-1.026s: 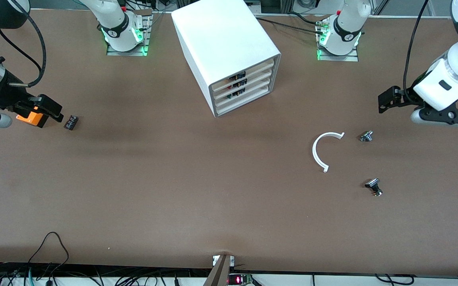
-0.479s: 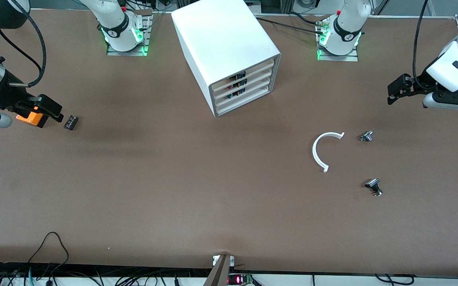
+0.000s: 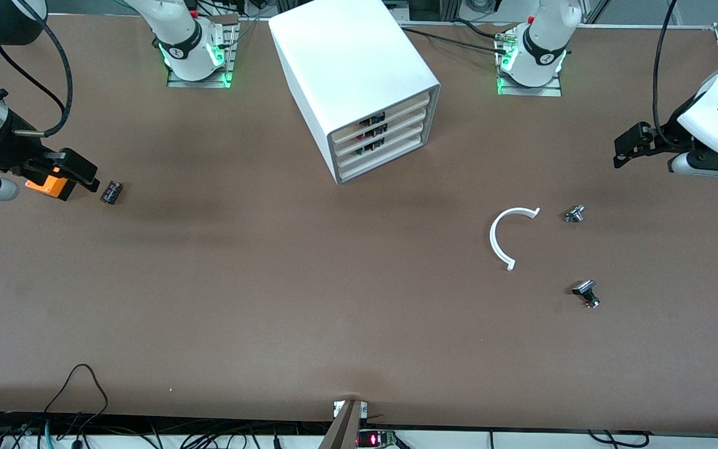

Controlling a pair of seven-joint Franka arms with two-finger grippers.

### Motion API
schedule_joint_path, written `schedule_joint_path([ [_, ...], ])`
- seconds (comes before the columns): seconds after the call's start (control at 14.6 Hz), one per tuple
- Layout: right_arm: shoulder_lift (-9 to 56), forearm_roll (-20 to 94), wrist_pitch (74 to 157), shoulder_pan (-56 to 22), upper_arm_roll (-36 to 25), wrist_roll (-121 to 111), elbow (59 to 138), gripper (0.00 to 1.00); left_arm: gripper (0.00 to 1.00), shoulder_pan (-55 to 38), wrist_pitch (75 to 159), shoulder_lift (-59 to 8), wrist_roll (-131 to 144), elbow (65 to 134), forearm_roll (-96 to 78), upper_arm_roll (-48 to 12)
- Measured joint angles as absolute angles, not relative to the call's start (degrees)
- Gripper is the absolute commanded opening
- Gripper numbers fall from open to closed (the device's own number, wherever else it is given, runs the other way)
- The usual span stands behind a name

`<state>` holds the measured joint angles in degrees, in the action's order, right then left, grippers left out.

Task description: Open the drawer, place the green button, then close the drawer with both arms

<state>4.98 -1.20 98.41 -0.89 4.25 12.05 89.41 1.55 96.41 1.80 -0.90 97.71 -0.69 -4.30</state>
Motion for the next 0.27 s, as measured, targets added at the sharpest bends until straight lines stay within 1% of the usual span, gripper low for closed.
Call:
schedule_joint_path([
  [0.14, 5.0, -1.2, 98.4, -0.9, 4.2, 12.0, 89.4, 1.00, 1.00, 1.5, 96.4, 1.7, -0.8, 97.7, -0.7, -4.3],
  [0.27, 5.0, -1.2, 98.4, -0.9, 4.2, 12.0, 89.4, 1.00, 1.00, 1.6, 94.5, 1.7, -0.8, 97.4, -0.5, -4.2],
])
